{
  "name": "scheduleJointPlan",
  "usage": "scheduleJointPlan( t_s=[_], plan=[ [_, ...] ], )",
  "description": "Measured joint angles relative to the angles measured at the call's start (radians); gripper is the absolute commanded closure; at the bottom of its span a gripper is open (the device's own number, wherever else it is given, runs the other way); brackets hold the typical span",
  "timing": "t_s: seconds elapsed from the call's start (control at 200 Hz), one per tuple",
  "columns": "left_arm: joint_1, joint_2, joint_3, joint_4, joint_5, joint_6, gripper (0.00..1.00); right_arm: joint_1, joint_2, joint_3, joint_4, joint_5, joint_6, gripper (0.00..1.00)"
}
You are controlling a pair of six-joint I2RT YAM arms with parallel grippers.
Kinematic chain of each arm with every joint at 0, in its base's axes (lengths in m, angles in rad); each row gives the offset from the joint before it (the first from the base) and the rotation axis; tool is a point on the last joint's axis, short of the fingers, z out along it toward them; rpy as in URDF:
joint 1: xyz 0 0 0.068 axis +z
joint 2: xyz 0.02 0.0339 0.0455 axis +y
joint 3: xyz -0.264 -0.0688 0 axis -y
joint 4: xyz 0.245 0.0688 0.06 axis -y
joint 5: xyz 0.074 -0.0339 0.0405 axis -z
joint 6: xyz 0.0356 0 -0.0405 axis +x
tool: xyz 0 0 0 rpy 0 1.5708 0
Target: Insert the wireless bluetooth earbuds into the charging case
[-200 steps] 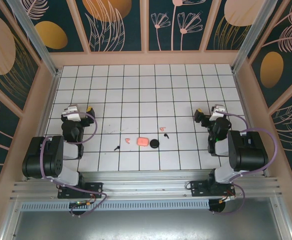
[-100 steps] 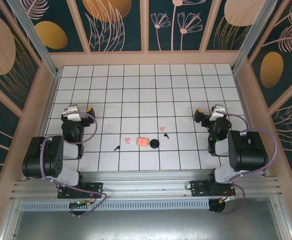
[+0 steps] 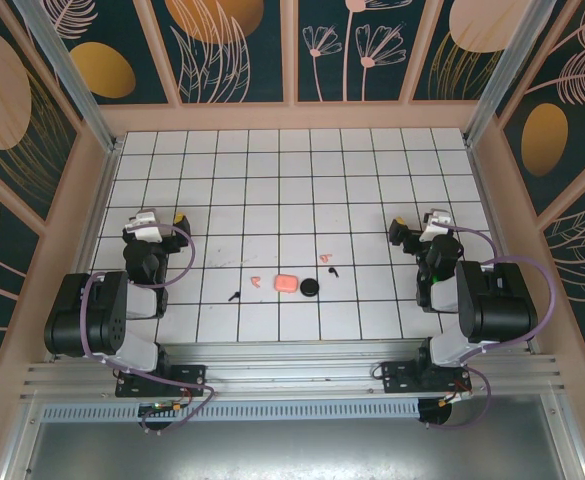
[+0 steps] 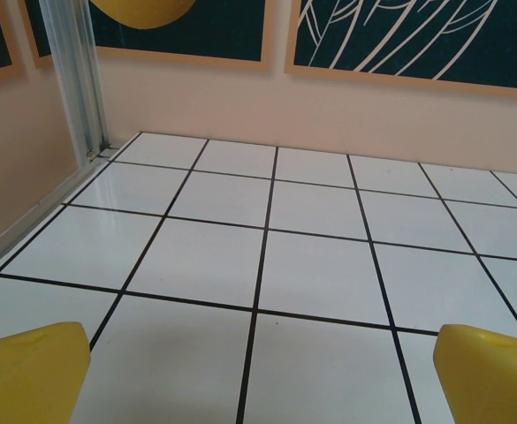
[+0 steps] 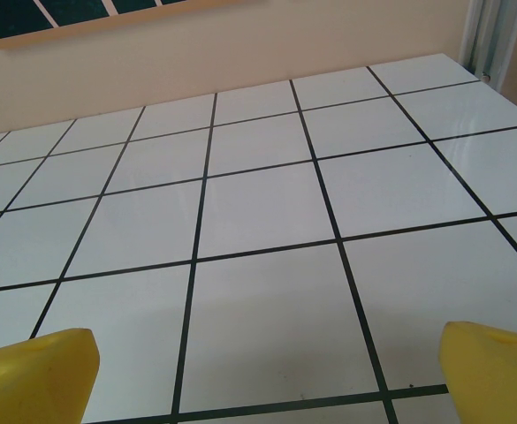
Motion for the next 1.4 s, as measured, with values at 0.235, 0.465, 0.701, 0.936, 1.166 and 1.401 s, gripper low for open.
scheduleJointPlan(
  t_s=[0.235, 0.465, 0.701, 0.936, 1.166, 1.401],
  plan=[
    [0.000, -0.002, 0.000, -0.004, -0.008, 0.000, 0.06, 0.000, -0.009, 0.002, -0.014, 0.000, 0.000, 0.01],
    [0.000, -0.086, 0.150, -0.286, -0.032, -0.026, 0.25, 0.004, -0.204, 0.169, -0.394, -0.003, 0.042, 0.01],
    [-0.047, -0.154, 0.396, -0.697, 0.047, -0.116, 0.33, 0.114, -0.283, 0.473, -0.984, 0.035, 0.180, 0.01],
    [-0.164, -0.176, 0.503, -1.073, 0.159, -0.172, 0.40, 0.394, -0.270, 0.660, -1.492, 0.056, 0.359, 0.01],
    [-0.192, -0.186, 0.489, -1.278, 0.188, -0.200, 0.40, 0.654, -0.185, 0.761, -1.735, 0.017, 0.597, 0.18],
    [-0.192, -0.186, 0.491, -1.388, 0.183, -0.170, 0.40, 0.808, 0.044, 0.926, -1.897, -0.026, 0.728, 0.24]
  ],
)
